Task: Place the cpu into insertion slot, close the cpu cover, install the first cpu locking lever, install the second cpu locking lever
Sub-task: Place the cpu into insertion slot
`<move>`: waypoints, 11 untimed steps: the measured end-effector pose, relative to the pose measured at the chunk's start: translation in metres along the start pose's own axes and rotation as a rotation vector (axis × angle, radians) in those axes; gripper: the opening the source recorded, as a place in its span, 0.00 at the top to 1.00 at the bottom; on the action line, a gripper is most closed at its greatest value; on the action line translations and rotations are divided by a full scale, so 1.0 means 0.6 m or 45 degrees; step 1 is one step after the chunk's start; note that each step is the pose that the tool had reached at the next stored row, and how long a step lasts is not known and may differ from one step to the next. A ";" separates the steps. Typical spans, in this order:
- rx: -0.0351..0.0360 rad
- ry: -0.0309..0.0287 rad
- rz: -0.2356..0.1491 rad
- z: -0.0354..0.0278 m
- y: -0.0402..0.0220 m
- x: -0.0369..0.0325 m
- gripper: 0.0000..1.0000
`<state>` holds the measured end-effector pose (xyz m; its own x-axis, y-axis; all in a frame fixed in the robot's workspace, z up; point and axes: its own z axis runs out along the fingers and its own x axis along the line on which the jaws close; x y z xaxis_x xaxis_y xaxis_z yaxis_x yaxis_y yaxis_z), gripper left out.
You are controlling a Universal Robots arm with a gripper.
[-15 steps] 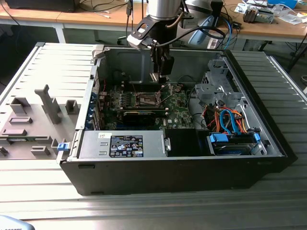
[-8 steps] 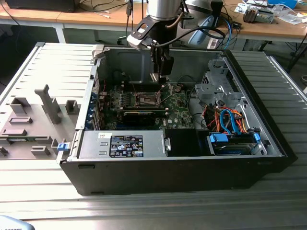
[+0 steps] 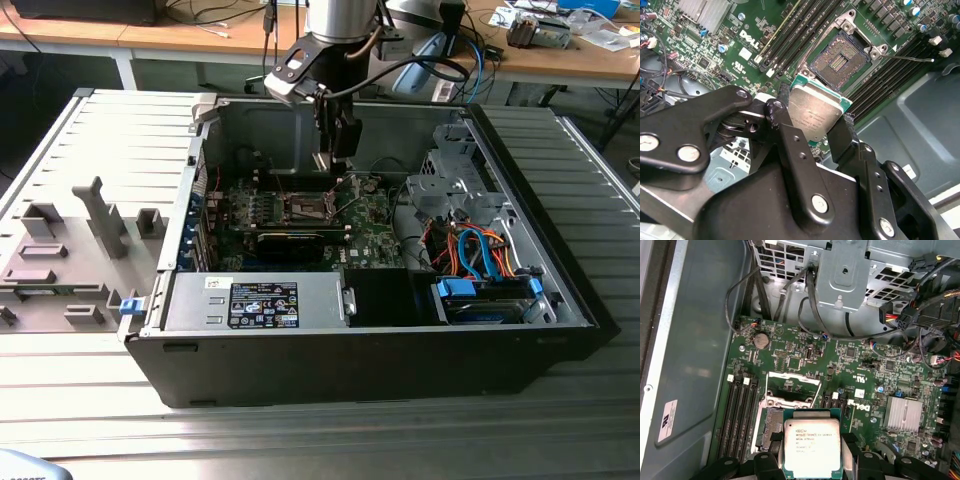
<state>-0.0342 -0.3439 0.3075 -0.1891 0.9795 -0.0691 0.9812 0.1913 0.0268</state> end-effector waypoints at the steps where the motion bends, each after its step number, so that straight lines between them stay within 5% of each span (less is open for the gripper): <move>1: 0.0000 0.0000 0.001 0.000 0.000 0.000 0.45; 11: 0.0006 -0.0003 0.009 0.002 0.000 0.000 0.45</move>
<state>-0.0342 -0.3439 0.3063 -0.1824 0.9808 -0.0691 0.9825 0.1846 0.0268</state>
